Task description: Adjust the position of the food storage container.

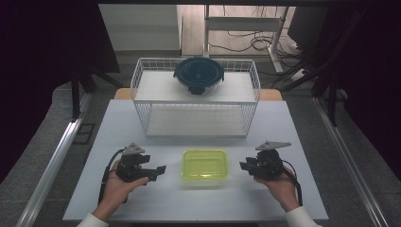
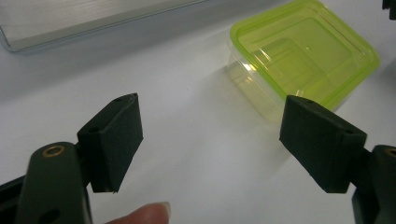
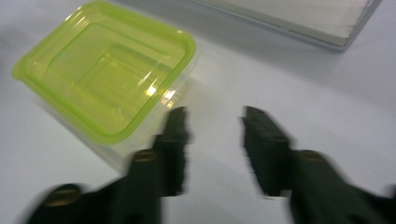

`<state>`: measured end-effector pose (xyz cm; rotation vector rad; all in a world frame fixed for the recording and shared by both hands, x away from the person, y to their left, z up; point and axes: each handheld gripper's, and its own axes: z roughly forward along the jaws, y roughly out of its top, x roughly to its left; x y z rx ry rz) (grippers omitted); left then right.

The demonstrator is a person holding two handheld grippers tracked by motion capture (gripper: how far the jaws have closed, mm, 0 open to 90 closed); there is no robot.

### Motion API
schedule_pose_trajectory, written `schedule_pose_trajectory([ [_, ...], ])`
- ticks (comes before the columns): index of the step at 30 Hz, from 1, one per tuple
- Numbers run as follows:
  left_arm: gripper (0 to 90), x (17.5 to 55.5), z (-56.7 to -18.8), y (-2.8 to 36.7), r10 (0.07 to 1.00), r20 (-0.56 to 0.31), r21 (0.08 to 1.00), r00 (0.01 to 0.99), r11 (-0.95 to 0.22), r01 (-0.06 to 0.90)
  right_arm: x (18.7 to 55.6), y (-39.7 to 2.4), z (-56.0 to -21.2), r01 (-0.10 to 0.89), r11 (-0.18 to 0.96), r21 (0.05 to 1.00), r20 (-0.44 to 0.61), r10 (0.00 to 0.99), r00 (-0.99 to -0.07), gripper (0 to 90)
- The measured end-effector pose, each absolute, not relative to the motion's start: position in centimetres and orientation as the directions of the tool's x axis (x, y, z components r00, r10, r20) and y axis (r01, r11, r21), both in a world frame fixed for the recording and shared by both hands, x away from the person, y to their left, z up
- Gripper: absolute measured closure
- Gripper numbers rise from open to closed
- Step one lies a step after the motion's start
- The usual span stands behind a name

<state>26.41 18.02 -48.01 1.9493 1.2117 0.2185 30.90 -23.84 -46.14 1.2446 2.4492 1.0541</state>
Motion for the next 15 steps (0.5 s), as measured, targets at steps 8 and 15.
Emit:
schedule_pose_trajectory([
  [8, 20.7, 26.31, -47.89, 18.17, 0.809, -0.257, 0.718, 0.529, -0.207, 0.665, 30.93, -23.51, -46.01, 0.649, 0.324, 0.688, 0.271, 0.715, -0.645, 29.3],
  [15, 20.8, 26.10, -47.37, 18.04, 0.799, -0.279, 0.744, 0.533, -0.172, 0.646, 30.87, -23.49, -46.11, 0.657, 0.303, 0.690, 0.313, 0.693, -0.649, 26.4],
])
